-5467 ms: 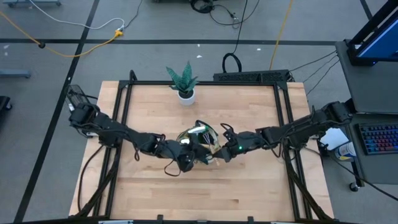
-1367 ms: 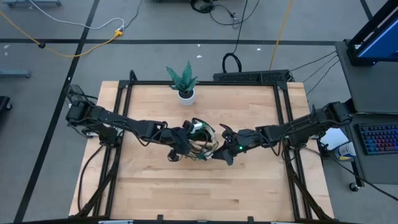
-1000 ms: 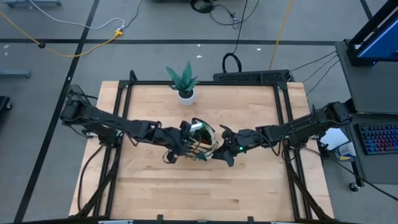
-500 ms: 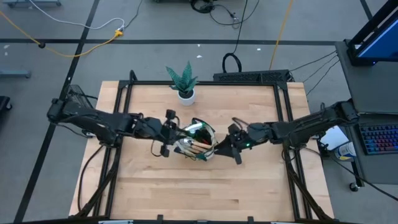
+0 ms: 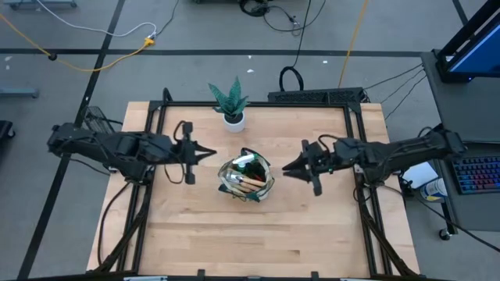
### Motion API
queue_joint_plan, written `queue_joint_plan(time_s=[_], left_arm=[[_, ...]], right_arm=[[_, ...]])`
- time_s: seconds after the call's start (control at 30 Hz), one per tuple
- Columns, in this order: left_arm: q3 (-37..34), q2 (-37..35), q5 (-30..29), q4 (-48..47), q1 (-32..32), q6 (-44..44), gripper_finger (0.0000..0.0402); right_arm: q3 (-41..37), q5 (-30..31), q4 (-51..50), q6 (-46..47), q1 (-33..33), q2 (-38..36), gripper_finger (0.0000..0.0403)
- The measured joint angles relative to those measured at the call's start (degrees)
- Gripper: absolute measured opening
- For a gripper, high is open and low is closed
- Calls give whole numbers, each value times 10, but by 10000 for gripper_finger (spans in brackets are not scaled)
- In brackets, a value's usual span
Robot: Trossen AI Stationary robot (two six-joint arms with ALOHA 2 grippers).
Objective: Pick & Place Garden tools in Gardening bag
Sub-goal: Return to Home Position
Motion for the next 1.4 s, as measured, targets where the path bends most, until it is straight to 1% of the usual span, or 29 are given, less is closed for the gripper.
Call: queue_joint_plan(time_s=[0.13, 0.2, 0.4, 0.53, 0.63, 0.87, 0.97, 1.1, 1.27, 1.4], left_arm=[[0, -17, -6, -18, 0, -18, 8], [0, -23, -18, -19, 0, -28, 5], [0, -40, -64, -42, 0, -51, 8], [0, -59, -64, -71, 0, -66, 3], [0, -77, -65, -85, 0, -88, 8], [0, -127, -70, -104, 0, -90, 5], [0, -150, -70, -124, 0, -90, 10], [0, -179, -71, -156, 0, -96, 3], [0, -222, -115, -202, 0, -115, 10], [-1, -261, -121, -240, 0, -129, 3]], right_arm=[[0, -1, -7, -1, -16, -16, 21], [0, -2, -12, -1, -22, -21, 6], [0, -2, -48, 23, -38, -41, 4], [0, -2, -53, 8, -50, -62, 3], [0, -2, -62, -8, -60, -77, 1], [0, -2, -72, -37, -83, -103, 1], [0, -2, -78, -50, -92, -112, 1], [0, -2, -106, -71, -106, -127, 1], [0, -2, -140, -90, -127, -141, 1], [1, -2, -160, -107, -144, -154, 0]])
